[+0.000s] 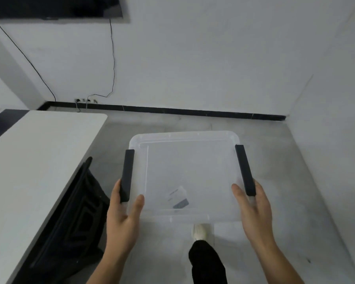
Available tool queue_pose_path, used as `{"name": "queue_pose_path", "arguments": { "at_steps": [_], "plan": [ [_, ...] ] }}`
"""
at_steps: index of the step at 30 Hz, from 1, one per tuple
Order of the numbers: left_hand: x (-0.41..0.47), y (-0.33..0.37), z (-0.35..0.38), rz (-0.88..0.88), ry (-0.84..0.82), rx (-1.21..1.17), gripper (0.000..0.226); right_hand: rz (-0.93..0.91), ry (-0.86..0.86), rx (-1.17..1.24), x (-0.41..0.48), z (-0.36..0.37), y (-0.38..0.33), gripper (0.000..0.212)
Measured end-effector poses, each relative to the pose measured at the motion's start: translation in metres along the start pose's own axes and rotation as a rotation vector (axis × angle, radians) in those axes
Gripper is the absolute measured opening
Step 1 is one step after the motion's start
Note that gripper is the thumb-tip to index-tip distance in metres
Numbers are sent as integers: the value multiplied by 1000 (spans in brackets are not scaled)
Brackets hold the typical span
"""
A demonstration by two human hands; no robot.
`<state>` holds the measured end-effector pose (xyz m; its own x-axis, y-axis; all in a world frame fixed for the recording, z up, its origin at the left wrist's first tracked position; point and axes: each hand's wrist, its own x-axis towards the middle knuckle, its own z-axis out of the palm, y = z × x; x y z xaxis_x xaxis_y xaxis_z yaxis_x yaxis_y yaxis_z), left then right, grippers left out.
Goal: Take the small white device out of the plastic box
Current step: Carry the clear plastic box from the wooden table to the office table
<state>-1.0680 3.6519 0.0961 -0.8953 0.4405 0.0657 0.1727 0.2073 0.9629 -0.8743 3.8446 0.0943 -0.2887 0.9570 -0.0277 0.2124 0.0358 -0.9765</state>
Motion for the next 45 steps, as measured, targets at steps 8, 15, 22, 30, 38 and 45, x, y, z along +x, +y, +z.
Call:
{"name": "queue_pose_path", "arguments": {
  "at_steps": [8, 15, 22, 30, 38, 45],
  "plan": [
    [235, -1, 49, -63, 179, 66, 71, 3, -224, 39, 241, 163, -41, 34],
    [389, -12, 32, -174, 448, 46, 70, -70, -566, -45, 387, 336, -105, 34],
    [589, -64, 24, -248, 569, 14, 57, -120, -691, -117, 519, 528, -122, 38],
    [816, -69, -44, -288, 626, 53, 60, -137, -786, -109, 637, 752, -191, 31],
    [914, -132, -103, -529, 933, 86, 69, -163, -1147, -135, 680, 973, -194, 28],
    [971, -146, -154, -739, 1374, -16, 76, -320, -1586, -260, 655, 1182, -227, 29]
  ]
}}
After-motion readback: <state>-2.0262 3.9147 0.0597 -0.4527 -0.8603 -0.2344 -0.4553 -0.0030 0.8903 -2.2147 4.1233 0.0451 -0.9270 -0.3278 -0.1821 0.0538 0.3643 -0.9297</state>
